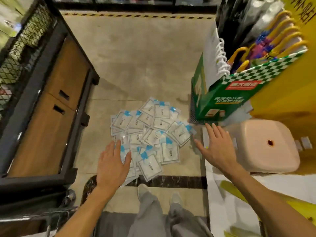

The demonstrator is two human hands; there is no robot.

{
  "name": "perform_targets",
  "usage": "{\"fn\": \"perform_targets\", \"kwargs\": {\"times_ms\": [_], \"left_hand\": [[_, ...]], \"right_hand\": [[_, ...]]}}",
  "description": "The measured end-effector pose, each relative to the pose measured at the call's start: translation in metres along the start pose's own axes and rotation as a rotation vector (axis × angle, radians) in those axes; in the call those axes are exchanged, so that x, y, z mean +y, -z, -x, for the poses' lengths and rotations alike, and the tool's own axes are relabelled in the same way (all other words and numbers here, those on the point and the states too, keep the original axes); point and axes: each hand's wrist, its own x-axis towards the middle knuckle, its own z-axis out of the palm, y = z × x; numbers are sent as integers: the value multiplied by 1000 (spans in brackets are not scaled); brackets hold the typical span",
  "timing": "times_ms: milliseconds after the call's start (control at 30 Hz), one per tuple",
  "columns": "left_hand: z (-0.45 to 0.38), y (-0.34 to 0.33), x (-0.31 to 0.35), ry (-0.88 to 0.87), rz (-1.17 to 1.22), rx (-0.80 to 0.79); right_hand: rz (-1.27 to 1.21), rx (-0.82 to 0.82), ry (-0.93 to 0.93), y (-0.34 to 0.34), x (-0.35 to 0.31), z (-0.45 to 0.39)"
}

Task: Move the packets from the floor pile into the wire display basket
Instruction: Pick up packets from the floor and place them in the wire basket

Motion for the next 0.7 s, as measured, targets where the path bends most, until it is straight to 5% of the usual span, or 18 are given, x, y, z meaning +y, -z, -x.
{"fn": "perform_targets", "kwargs": {"times_ms": [333, 700], "left_hand": [[-86, -171, -63, 25, -123, -210], [-200, -484, -115, 151, -125, -219]], "right_hand": [[15, -141, -97, -185, 5, -66], [-7, -214, -45, -506, 42, -187]]}}
